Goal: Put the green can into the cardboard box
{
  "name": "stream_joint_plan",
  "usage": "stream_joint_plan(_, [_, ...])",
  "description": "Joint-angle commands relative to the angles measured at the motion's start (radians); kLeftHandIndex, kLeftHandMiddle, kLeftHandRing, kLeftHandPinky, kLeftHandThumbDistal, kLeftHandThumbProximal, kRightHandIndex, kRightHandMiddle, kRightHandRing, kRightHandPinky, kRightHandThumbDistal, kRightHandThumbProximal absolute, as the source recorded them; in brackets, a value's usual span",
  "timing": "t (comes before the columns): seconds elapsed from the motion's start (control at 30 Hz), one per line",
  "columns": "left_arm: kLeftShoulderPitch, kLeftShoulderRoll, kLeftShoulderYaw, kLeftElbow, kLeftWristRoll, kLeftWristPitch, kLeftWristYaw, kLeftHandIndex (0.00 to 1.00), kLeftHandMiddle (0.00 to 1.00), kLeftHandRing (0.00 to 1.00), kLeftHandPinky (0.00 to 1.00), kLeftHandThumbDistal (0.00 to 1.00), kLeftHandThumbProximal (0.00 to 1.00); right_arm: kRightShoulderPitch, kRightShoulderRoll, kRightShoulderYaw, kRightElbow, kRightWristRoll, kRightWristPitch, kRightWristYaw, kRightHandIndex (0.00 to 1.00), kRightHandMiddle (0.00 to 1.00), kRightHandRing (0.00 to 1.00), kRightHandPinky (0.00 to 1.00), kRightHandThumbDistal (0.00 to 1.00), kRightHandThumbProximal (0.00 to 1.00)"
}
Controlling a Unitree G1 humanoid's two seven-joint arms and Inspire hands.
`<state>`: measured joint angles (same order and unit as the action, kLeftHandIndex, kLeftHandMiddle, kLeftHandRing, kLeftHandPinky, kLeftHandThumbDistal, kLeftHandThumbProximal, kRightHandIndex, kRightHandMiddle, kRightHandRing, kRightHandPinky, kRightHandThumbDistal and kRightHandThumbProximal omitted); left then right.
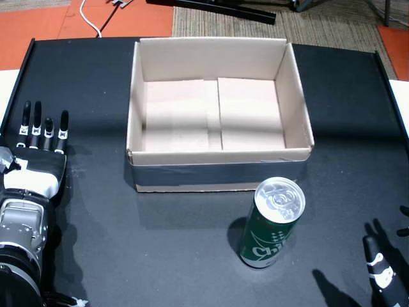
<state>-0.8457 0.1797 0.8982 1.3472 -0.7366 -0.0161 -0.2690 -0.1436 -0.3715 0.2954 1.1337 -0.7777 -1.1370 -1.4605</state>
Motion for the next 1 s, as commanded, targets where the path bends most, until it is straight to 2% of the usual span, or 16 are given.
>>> stream_joint_plan(0.0, [0.019,0.006,0.0,0.003,0.01,0.001,0.002,0.42,0.24,0.43,0.73,0.65,0.94,0.008,-0.01,0.002,0.003,-0.001,0.002,0.0,0.42,0.65,0.79,0.88,1.0,0.78])
stream_joint_plan(0.1, [0.02,0.008,-0.003,0.004,0.015,0.004,0.002,0.41,0.23,0.4,0.74,0.67,0.94,0.007,-0.01,0.002,0.004,0.004,-0.004,0.013,0.43,0.65,0.8,0.88,1.0,0.78])
stream_joint_plan(0.23, [0.019,0.006,-0.002,0.003,0.013,0.001,0.0,0.42,0.25,0.42,0.74,0.66,0.95,0.009,-0.009,0.0,0.007,0.01,-0.01,0.03,0.43,0.66,0.8,0.88,1.0,0.8])
stream_joint_plan(0.33, [0.019,0.005,-0.001,0.003,0.013,-0.001,0.003,0.43,0.24,0.4,0.73,0.66,0.94,0.007,-0.014,0.001,0.016,0.019,-0.017,0.067,0.45,0.69,0.81,0.91,1.0,0.82])
stream_joint_plan(0.4, [0.019,0.004,0.0,0.003,0.012,-0.001,0.004,0.42,0.24,0.4,0.73,0.65,0.93,0.006,-0.016,0.0,0.026,0.039,-0.046,0.125,0.49,0.72,0.83,0.95,1.0,0.78])
stream_joint_plan(0.53, [0.018,0.002,0.001,0.003,0.01,0.0,0.006,0.42,0.26,0.42,0.74,0.66,0.93,0.003,-0.002,-0.014,0.059,0.152,-0.153,0.361,0.59,0.79,0.87,0.97,1.0,0.75])
stream_joint_plan(0.6, [0.018,0.002,0.002,0.003,0.009,0.001,0.004,0.42,0.26,0.41,0.73,0.66,0.92,-0.003,0.01,-0.02,0.069,0.221,-0.188,0.498,0.62,0.8,0.87,0.96,1.0,0.7])
stream_joint_plan(0.8, [0.015,-0.001,-0.002,0.003,0.016,-0.004,0.01,0.42,0.24,0.42,0.76,0.66,0.94,-0.035,0.059,-0.045,0.081,0.443,-0.218,0.921,0.63,0.81,0.86,0.96,1.0,0.67])
stream_joint_plan(0.87, [0.017,0.0,-0.004,0.003,0.018,-0.003,0.002,0.42,0.23,0.41,0.75,0.68,0.93,-0.053,0.066,-0.058,0.077,0.496,-0.201,1.041,0.62,0.8,0.86,0.96,1.0,0.73])
stream_joint_plan(0.97, [0.016,0.0,-0.005,0.003,0.017,-0.001,0.002,0.44,0.26,0.42,0.76,0.7,0.95,-0.082,0.081,-0.088,0.083,0.606,-0.18,1.248,0.61,0.8,0.86,0.96,1.0,0.71])
